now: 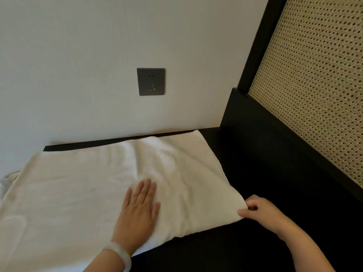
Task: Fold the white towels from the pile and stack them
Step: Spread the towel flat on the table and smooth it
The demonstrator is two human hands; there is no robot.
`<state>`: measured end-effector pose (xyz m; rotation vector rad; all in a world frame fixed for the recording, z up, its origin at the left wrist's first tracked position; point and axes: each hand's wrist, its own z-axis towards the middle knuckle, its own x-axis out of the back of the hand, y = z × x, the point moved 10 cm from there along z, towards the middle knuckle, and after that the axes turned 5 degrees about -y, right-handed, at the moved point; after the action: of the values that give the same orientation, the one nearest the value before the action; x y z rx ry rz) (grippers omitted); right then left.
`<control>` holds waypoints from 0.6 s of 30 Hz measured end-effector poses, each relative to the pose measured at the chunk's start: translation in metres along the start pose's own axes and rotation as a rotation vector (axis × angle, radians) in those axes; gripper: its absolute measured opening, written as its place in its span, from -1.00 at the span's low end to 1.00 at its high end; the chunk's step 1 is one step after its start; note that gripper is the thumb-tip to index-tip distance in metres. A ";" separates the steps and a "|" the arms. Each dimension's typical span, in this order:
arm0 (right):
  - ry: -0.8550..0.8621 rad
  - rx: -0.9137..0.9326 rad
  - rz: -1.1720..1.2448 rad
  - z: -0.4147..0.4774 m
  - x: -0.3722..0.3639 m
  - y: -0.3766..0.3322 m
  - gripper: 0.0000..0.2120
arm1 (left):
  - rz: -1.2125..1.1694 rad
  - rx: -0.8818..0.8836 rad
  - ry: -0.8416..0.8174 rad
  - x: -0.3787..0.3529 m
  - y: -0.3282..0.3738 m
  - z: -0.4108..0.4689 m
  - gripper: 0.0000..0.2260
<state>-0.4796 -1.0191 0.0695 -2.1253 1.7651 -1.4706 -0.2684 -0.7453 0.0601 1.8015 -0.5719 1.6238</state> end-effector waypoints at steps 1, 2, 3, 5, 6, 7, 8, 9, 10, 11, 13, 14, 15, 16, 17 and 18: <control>0.020 0.029 0.030 -0.002 0.009 -0.002 -0.89 | -0.001 -0.005 0.000 0.000 0.000 0.000 -0.33; 0.044 0.060 0.096 -0.004 0.021 -0.004 -0.86 | -0.004 -0.007 -0.001 0.001 0.001 -0.001 -0.33; 0.065 0.073 0.154 -0.005 0.030 -0.002 -0.83 | -0.018 -0.009 0.004 0.002 0.001 -0.001 -0.33; 0.066 0.028 0.124 -0.002 0.033 0.009 -0.81 | -0.029 -0.014 0.003 0.002 0.001 -0.003 -0.33; 0.045 -0.021 0.073 0.001 0.027 0.018 -0.83 | -0.017 -0.014 0.001 0.001 0.001 -0.003 -0.34; 0.012 -0.065 0.027 0.005 0.018 0.025 -0.84 | -0.010 -0.011 0.008 0.000 0.002 -0.003 -0.34; -0.020 -0.094 -0.012 0.008 0.011 0.029 -0.86 | -0.012 -0.009 0.013 0.001 0.002 -0.002 -0.35; -0.034 -0.110 -0.041 0.012 0.009 0.029 -0.87 | -0.018 -0.015 0.013 0.000 0.003 -0.002 -0.35; -0.030 -0.114 -0.055 0.014 0.011 0.027 -0.88 | -0.020 -0.025 0.002 -0.001 0.003 -0.003 -0.36; -0.022 -0.106 -0.040 0.014 0.014 0.023 -0.89 | -0.026 -0.027 -0.004 -0.002 0.003 -0.003 -0.36; -0.022 -0.083 0.038 0.017 0.014 0.014 -0.84 | -0.010 -0.013 0.012 -0.002 0.002 -0.001 -0.37; -0.011 -0.086 0.067 0.019 0.011 0.012 -0.79 | 0.004 -0.018 0.018 -0.001 0.003 -0.001 -0.37; 0.014 -0.099 0.084 0.022 0.009 0.012 -0.77 | -0.001 -0.026 0.023 -0.001 0.003 -0.003 -0.37; 0.041 -0.120 0.097 0.024 0.008 0.014 -0.77 | -0.018 -0.031 0.026 0.000 0.004 -0.004 -0.37; 0.065 -0.145 0.113 0.026 0.006 0.018 -0.79 | -0.031 -0.034 0.030 0.001 0.004 -0.005 -0.38; 0.091 -0.170 0.120 0.028 0.007 0.021 -0.80 | -0.030 -0.038 0.036 0.001 0.004 -0.006 -0.38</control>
<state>-0.4784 -1.0466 0.0467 -2.0113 2.0805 -1.4580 -0.2751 -0.7436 0.0616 1.7418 -0.5539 1.6115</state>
